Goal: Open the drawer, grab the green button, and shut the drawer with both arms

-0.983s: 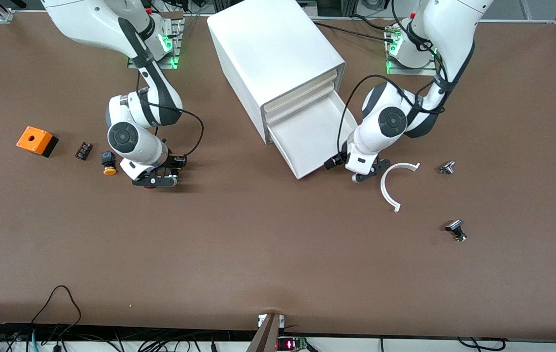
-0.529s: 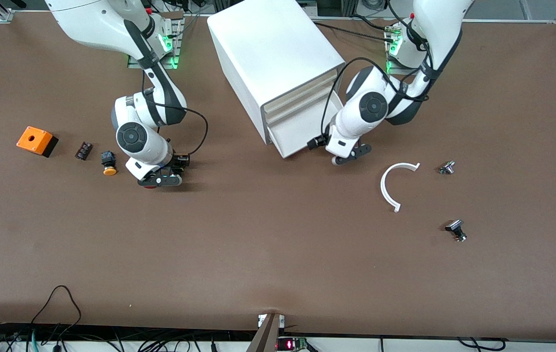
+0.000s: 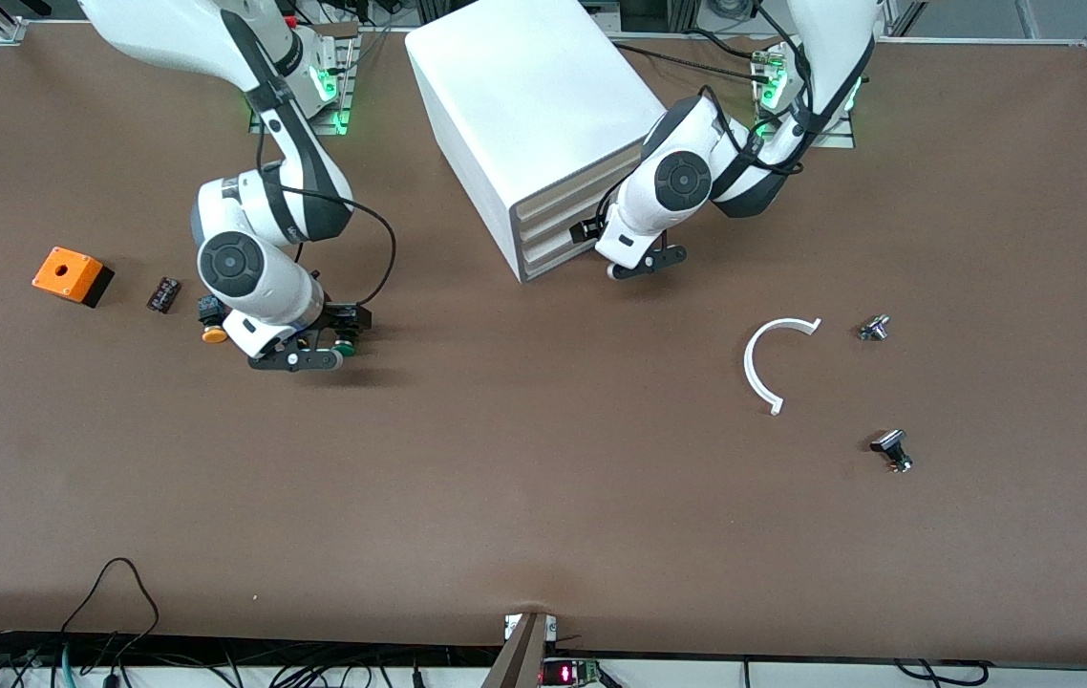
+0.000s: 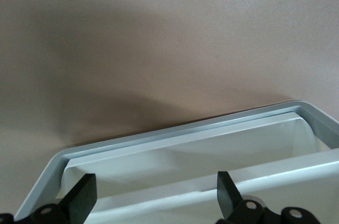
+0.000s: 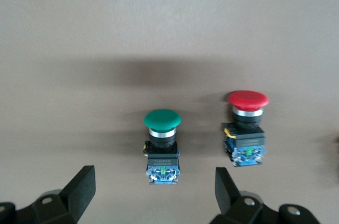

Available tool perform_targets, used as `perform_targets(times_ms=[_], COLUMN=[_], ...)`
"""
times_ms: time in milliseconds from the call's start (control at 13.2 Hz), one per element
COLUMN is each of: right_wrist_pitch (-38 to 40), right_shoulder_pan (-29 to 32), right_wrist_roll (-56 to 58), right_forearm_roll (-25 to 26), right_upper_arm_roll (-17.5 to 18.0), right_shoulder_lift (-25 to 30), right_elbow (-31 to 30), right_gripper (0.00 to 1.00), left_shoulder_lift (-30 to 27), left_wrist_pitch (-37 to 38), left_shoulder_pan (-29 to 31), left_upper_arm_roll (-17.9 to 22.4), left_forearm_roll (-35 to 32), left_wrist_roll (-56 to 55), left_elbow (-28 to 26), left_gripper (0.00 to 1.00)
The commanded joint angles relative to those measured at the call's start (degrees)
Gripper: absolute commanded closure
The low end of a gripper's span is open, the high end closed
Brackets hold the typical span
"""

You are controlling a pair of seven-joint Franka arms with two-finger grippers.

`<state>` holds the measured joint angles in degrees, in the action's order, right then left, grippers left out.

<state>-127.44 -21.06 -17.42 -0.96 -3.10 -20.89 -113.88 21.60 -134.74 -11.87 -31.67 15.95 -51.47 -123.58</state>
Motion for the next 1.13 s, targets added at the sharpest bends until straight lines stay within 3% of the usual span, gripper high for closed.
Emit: perform_targets(times_ms=[0, 151, 454, 832, 1058], right_wrist_pitch=[6.73, 13.06, 22.74, 29.96, 30.05], right_shoulder_pan=[1.45, 3.3, 6.99, 9.72, 14.19], right_wrist_roll=[-2.26, -2.35, -1.91, -1.65, 2.02], right_forearm_roll=[0.26, 0.26, 1.04, 1.93, 1.75], right_upper_arm_roll=[0.2, 0.2, 0.55, 0.73, 0.82], right_shoulder_lift=[0.86, 0.86, 0.86, 1.29, 3.31], right_elbow=[5.84, 11.9, 20.53, 29.32, 30.47], right_gripper=[0.0, 0.0, 0.0, 0.0, 0.0], left_shoulder_lift=[-2.18, -2.97, -7.18, -16.05, -22.46], left_wrist_pitch=[0.63, 0.19, -1.91, -3.68, 3.74], left_shoulder_pan=[0.27, 1.06, 10.44, 18.37, 20.49], left_upper_arm_roll=[0.03, 0.38, 3.11, 4.25, 8.18], left_forearm_roll=[1.9, 1.46, 1.19, 1.11, 1.02], left_wrist_roll=[1.46, 2.42, 9.88, 11.83, 21.98], left_elbow=[-1.32, -0.79, 0.97, 3.6, 4.13], left_gripper=[0.0, 0.0, 0.0, 0.0, 0.0])
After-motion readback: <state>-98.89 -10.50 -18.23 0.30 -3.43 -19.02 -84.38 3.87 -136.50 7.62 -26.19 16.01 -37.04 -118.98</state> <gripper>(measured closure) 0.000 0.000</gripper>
